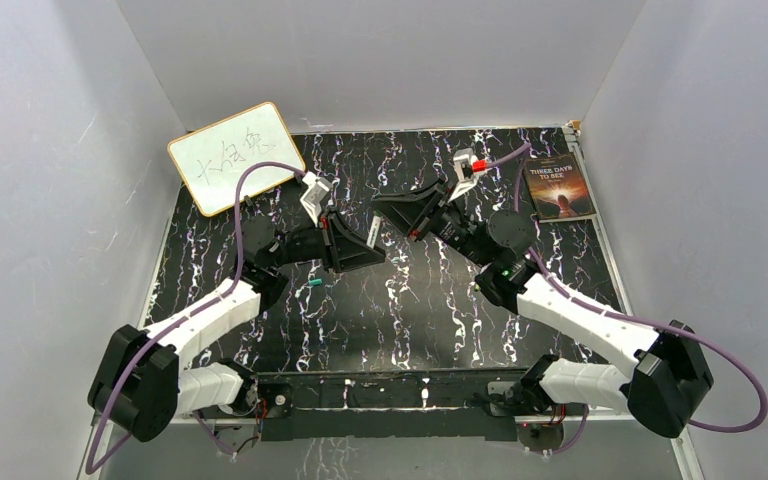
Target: Insert the pens into the pen caps
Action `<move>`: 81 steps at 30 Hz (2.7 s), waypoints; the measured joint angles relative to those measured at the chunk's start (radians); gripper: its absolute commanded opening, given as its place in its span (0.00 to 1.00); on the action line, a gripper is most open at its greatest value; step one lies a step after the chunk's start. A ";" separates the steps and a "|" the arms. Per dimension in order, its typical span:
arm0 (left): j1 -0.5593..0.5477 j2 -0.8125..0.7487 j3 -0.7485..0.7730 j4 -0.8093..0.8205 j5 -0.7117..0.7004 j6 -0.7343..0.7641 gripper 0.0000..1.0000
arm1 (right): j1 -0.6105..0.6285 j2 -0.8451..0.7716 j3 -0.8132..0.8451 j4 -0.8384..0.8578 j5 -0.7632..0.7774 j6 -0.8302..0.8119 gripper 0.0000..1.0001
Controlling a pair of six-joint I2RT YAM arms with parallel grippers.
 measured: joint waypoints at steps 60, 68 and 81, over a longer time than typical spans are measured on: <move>0.047 0.027 0.127 -0.211 -0.187 0.051 0.00 | 0.278 -0.263 -0.186 -0.394 0.270 -0.068 0.47; -0.107 0.211 0.184 -0.352 -0.424 0.155 0.00 | 0.288 -0.509 -0.219 -0.723 0.551 0.060 0.45; -0.391 0.720 0.534 -0.693 -0.752 0.338 0.00 | 0.283 -0.808 -0.087 -1.325 1.106 0.250 0.46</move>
